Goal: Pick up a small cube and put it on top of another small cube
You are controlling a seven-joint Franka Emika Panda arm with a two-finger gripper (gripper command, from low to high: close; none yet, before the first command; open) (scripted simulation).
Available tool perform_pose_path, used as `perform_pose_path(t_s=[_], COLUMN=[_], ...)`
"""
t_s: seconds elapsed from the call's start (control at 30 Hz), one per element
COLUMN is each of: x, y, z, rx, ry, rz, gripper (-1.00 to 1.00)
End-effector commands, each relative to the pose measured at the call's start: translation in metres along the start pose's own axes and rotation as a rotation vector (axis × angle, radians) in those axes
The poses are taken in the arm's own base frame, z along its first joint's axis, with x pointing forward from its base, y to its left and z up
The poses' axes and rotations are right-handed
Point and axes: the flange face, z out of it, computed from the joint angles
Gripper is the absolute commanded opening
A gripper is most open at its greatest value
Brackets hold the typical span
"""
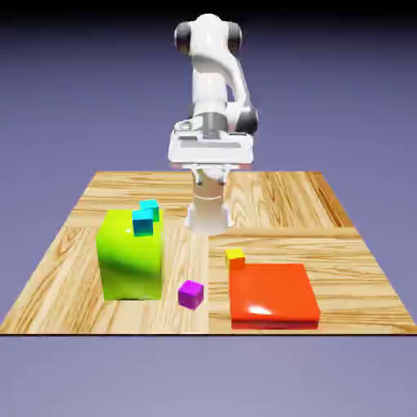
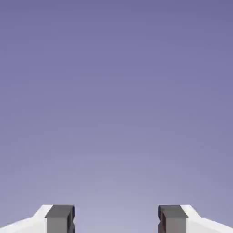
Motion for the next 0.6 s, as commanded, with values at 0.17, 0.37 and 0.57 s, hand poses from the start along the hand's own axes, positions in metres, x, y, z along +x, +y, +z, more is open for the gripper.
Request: perform_pose_path(t_s=[0.17,0.37,0.57], x=[-0.021,-0.051,-0.081], y=[0.012,0.036,0.072], z=[0.074,0.143,0.2], rx=[-0.137,-0.272,-0.415], ry=[-0.239,-0.479,-0.724], rz=[-0.26,-0.541,-0.83], gripper=[0.0,0.0,0.0])
